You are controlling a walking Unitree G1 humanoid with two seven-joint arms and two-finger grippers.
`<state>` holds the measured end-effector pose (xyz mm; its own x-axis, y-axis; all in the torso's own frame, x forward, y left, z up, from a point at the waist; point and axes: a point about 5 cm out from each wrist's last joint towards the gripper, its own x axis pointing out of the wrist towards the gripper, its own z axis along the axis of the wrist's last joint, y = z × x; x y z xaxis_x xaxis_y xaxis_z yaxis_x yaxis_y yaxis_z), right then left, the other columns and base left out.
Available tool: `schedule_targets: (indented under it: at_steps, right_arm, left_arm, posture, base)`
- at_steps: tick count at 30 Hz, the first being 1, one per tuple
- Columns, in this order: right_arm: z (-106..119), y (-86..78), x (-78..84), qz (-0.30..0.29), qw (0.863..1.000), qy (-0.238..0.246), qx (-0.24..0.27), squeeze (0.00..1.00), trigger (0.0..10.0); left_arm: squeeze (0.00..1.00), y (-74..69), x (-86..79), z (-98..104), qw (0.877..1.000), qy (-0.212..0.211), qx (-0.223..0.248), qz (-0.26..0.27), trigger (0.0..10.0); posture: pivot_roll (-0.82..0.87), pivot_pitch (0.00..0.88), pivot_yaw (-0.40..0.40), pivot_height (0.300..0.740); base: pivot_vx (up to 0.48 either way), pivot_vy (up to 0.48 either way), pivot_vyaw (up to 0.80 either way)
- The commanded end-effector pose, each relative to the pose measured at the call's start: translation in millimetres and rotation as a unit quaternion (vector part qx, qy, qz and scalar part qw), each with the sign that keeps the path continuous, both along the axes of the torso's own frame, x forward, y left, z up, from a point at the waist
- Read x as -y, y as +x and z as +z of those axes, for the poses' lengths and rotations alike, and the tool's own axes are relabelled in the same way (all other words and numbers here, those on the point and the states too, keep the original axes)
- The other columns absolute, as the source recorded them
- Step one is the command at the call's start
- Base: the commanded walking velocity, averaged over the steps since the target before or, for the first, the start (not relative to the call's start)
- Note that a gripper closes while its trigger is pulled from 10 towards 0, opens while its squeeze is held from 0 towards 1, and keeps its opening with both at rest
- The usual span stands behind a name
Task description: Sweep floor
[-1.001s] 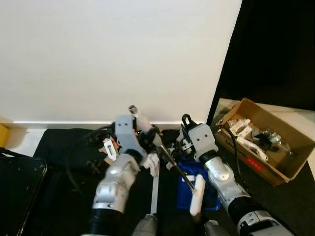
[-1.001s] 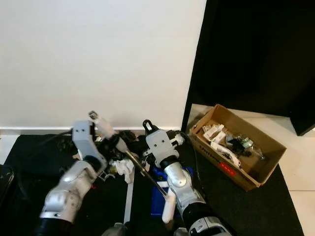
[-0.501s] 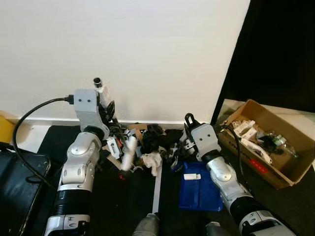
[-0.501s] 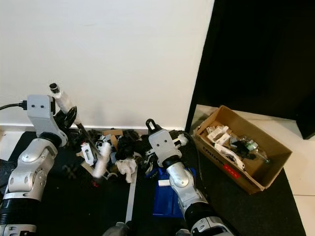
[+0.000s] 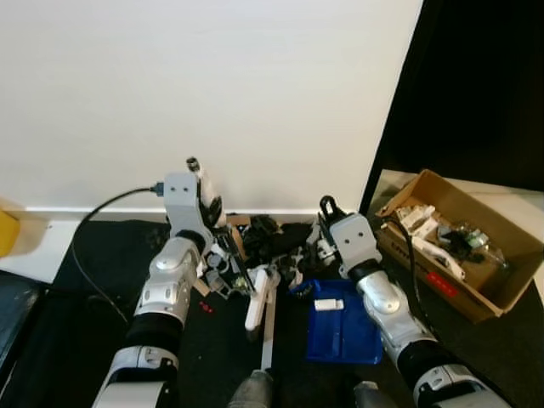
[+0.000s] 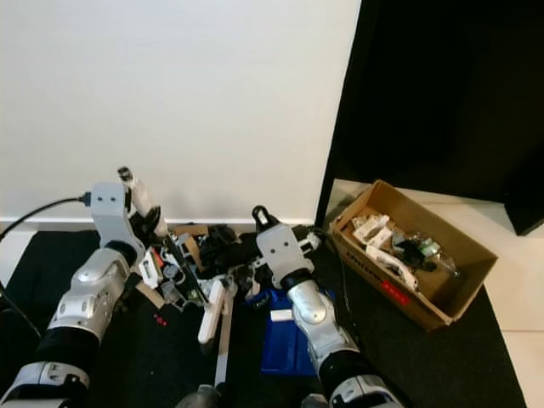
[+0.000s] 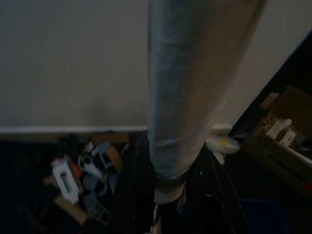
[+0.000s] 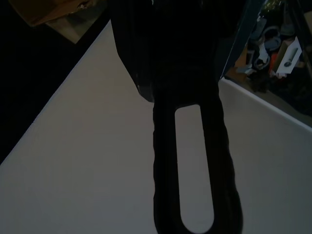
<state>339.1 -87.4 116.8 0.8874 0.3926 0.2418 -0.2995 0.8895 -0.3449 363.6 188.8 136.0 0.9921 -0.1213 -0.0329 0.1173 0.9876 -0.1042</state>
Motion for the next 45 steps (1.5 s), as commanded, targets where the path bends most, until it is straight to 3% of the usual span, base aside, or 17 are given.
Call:
schedule_targets:
  at_steps: [1, 5, 7, 9, 15, 21, 26, 28, 32, 35, 36, 37, 38, 42, 43, 45]
  right_arm:
    - [-13, -7.0, -5.7, 0.009, 1.000, 0.000, -0.026, 0.00, 10.0]
    - [-12, -6.7, -6.5, 0.009, 1.000, 0.000, -0.025, 0.00, 10.0]
    - [-12, -6.7, -6.5, 0.009, 1.000, 0.000, -0.025, 0.00, 10.0]
    - [-12, -6.6, -7.4, 0.009, 1.000, 0.001, -0.025, 0.00, 10.0]
    - [-12, -6.8, -8.7, 0.010, 1.000, 0.001, -0.025, 0.00, 10.0]
    - [-12, -6.8, -8.4, 0.009, 1.000, 0.002, -0.025, 0.00, 10.0]
    - [-12, -5.9, -6.4, 0.006, 1.000, 0.001, -0.024, 0.00, 10.0]
    - [-12, -5.7, -4.9, 0.004, 1.000, 0.001, -0.024, 0.00, 10.0]
    - [-12, -5.8, -4.0, 0.003, 1.000, 0.001, -0.024, 0.00, 10.0]
    - [-11, -5.4, -2.1, 0.000, 1.000, 0.004, -0.023, 0.00, 10.0]
    - [-11, -5.4, -2.1, 0.000, 1.000, 0.004, -0.023, 0.00, 10.0]
    - [-10, -4.5, -0.6, -0.004, 1.000, 0.007, -0.019, 0.00, 10.0]
    - [-10, -4.5, -0.6, -0.004, 1.000, 0.007, -0.019, 0.00, 10.0]
    - [-5, -2.8, 1.6, -0.007, 1.000, 0.011, -0.011, 0.00, 10.0]
    - [1, -1.1, 4.2, -0.011, 1.000, 0.017, 0.002, 0.00, 10.0]
    - [2, -0.8, 5.4, -0.013, 1.000, 0.019, 0.006, 0.00, 10.0]
  left_arm:
    - [0.00, -1.9, -1.2, -11, 1.000, -0.014, -0.016, 0.008, 10.0]
    - [0.00, 4.8, 1.5, -8, 0.998, -0.057, -0.023, 0.007, 10.0]
    - [0.00, 4.8, 1.5, -8, 0.998, -0.057, -0.023, 0.007, 10.0]
    - [0.00, 11.8, 10.3, -5, 0.993, -0.119, -0.027, -0.001, 10.0]
    - [0.00, 19.6, 32.7, 5, 0.984, -0.175, -0.013, -0.037, 10.0]
    - [0.00, 13.9, 48.6, -5, 0.985, -0.138, -0.027, -0.100, 10.0]
    - [0.00, 1.2, 59.6, -10, 0.974, -0.147, -0.029, -0.172, 10.0]
    - [0.00, -5.5, 56.3, 4, 0.966, -0.161, -0.005, -0.200, 10.0]
    - [0.00, -8.5, 51.1, 14, 0.966, -0.159, 0.015, -0.202, 10.0]
    - [0.00, -13.9, 30.9, 46, 0.965, -0.170, 0.063, -0.192, 10.0]
    - [0.00, -13.9, 30.9, 46, 0.965, -0.170, 0.063, -0.192, 10.0]
    - [0.00, -21.0, 18.2, 67, 0.964, -0.168, 0.089, -0.188, 10.0]
    - [0.00, -21.0, 18.2, 67, 0.964, -0.168, 0.089, -0.188, 10.0]
    - [0.00, -33.6, 0.7, 88, 0.967, -0.141, 0.111, -0.184, 10.0]
    - [0.00, -46.7, -13.7, 100, 0.974, -0.089, 0.118, -0.174, 10.0]
    - [0.00, -50.6, -16.8, 102, 0.975, -0.072, 0.119, -0.171, 10.0]
  posture:
    - [0.11, 0.331, 0.137, 0.740]
    - [0.11, 0.338, 0.140, 0.740]
    - [0.11, 0.338, 0.140, 0.740]
    - [0.11, 0.339, 0.142, 0.740]
    - [0.10, 0.334, 0.145, 0.740]
    - [0.10, 0.330, 0.145, 0.740]
    - [0.11, 0.326, 0.145, 0.740]
    - [0.11, 0.321, 0.144, 0.740]
    - [0.11, 0.319, 0.141, 0.740]
    - [0.13, 0.304, 0.134, 0.740]
    - [0.13, 0.304, 0.134, 0.740]
    - [0.13, 0.295, 0.131, 0.740]
    - [0.13, 0.295, 0.131, 0.740]
    - [0.14, 0.278, 0.133, 0.740]
    - [0.14, 0.269, 0.133, 0.740]
    - [0.14, 0.264, 0.134, 0.740]
  base:
    - [0.000, 0.000, 0.00]
    - [0.000, 0.000, 0.00]
    - [0.000, 0.000, 0.00]
    - [0.000, 0.000, 0.00]
    - [0.000, 0.000, 0.00]
    - [0.000, 0.000, 0.00]
    - [0.000, 0.000, 0.00]
    - [0.000, 0.000, 0.00]
    - [0.000, 0.000, 0.00]
    - [0.000, 0.000, 0.00]
    - [0.000, 0.000, 0.00]
    - [0.000, 0.000, 0.00]
    - [0.000, 0.000, 0.00]
    - [0.000, 0.000, 0.00]
    - [0.000, 0.000, 0.00]
    - [0.000, 0.000, 0.00]
